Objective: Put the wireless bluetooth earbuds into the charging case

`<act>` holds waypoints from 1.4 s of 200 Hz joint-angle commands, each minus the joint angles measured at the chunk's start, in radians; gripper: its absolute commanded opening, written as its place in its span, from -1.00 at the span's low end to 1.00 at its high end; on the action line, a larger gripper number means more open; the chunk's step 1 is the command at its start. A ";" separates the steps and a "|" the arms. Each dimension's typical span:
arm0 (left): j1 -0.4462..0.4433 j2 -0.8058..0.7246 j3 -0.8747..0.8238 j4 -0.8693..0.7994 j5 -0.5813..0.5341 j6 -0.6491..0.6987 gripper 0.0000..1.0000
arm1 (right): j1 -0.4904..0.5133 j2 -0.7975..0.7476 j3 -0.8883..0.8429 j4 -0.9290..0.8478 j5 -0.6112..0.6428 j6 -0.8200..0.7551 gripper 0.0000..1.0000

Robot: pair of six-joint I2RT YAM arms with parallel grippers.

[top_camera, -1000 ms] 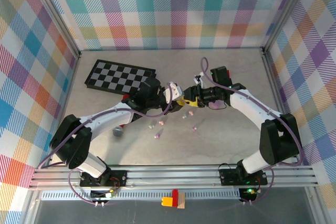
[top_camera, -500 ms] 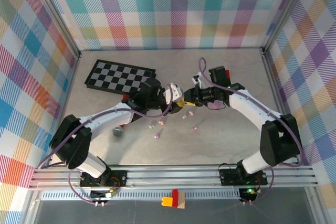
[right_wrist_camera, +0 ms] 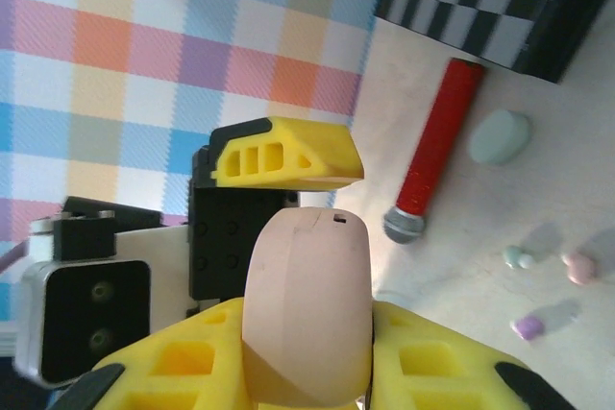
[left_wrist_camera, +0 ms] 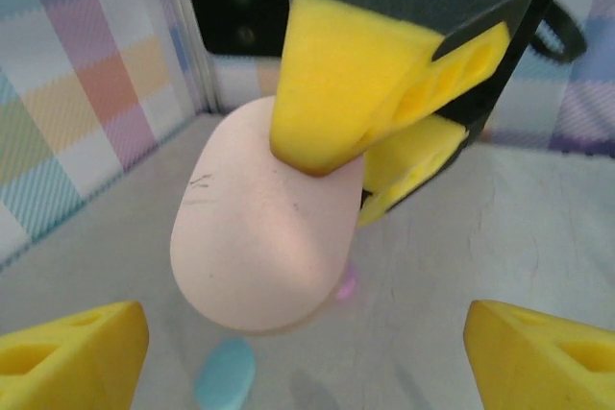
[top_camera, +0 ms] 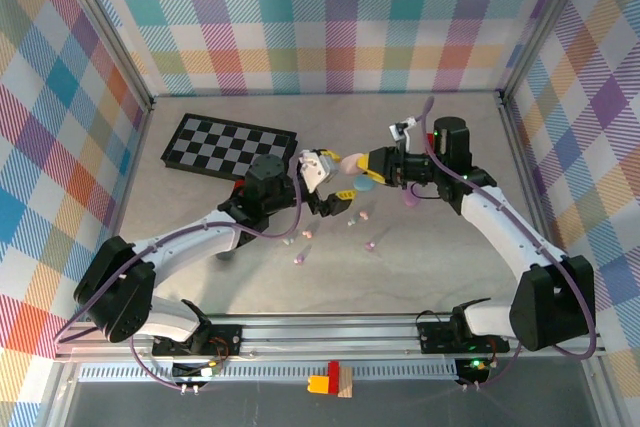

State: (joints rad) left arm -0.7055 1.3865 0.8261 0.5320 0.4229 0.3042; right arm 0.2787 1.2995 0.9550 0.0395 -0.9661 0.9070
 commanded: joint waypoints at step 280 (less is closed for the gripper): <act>-0.012 0.225 0.087 0.640 0.174 -0.266 0.13 | -0.054 0.054 -0.128 1.112 -0.168 0.949 -1.00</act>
State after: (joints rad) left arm -0.7055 1.5963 0.8967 1.1278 0.5682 0.0669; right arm 0.2283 1.3911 0.7864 1.1202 -1.1271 1.8946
